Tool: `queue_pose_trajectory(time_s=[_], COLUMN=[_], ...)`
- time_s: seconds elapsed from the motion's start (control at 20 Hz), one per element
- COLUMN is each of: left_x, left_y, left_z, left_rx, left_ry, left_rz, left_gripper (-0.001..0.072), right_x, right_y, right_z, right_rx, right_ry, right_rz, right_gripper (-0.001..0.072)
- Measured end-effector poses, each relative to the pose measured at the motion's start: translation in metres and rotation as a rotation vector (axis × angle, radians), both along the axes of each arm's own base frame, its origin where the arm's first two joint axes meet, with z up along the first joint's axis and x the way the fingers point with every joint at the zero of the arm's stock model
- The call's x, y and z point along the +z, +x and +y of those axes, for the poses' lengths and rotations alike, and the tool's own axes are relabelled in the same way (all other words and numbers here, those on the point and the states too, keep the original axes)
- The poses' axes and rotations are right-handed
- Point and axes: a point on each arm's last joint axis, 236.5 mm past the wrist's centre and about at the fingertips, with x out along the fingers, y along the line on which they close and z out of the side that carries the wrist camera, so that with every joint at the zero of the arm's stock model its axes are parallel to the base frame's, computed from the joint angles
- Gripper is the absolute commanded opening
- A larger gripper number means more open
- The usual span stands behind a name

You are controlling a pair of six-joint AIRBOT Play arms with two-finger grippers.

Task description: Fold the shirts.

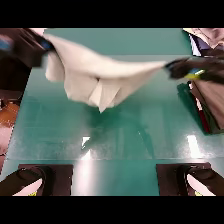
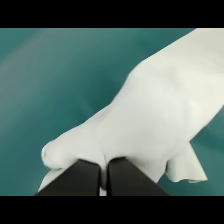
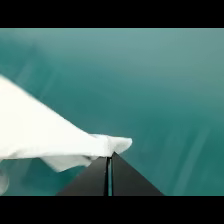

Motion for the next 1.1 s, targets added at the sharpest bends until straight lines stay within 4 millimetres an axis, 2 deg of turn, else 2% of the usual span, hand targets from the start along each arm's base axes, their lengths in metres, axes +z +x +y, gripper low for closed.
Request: queue_pose_trajectory(time_s=[0.05, 0.15, 0.25, 0.35, 0.5, 0.65, 0.8, 0.85, 0.95, 1.1], left_x=[0.026, 0.071, 0.1, 0.111, 0.099, 0.072, 0.042, 0.029, -0.009, -0.088], left_y=[-0.008, -0.03, -0.053, -0.07, -0.08, -0.087, -0.086, -0.083, -0.066, -0.025], left_z=[0.002, 0.004, 0.002, -0.004, -0.015, -0.027, -0.035, -0.036, -0.037, -0.031], left_rx=[-0.003, -0.025, -0.063, -0.112, -0.173, -0.234, -0.265, -0.266, -0.245, -0.178], left_ry=[-0.024, -0.078, -0.128, -0.158, -0.161, -0.143, -0.121, -0.109, -0.059, 0.066], left_rz=[-0.059, -0.159, -0.222, -0.239, -0.187, -0.081, 0.021, 0.056, 0.152, 0.31], left_gripper=[0.0027, 0.0028, 0.0028, 0.0028, 0.0028, 0.0028, 0.0028, 0.0027, 0.0027, 0.0028], right_x=[0.04, 0.106, 0.153, 0.188, 0.214, 0.223, 0.212, 0.202, 0.174, 0.12], right_y=[-0.007, -0.028, -0.052, -0.075, -0.093, -0.099, -0.087, -0.079, -0.058, -0.015], right_z=[-0.011, -0.029, -0.041, -0.048, -0.052, -0.048, -0.035, -0.029, -0.016, -0.001], right_rx=[-0.026, -0.068, -0.095, -0.112, -0.116, -0.09, -0.038, -0.016, 0.026, 0.065], right_ry=[0.012, 0.028, 0.034, 0.029, 0.014, -0.004, -0.016, -0.018, -0.02, -0.032], right_rz=[-0.089, -0.241, -0.353, -0.435, -0.482, -0.47, -0.391, -0.344, -0.23, -0.055], right_gripper=[0.0012, 0.0012, 0.0012, 0.0012, 0.0012, 0.0012, 0.0012, 0.0012, 0.0012, 0.0012])
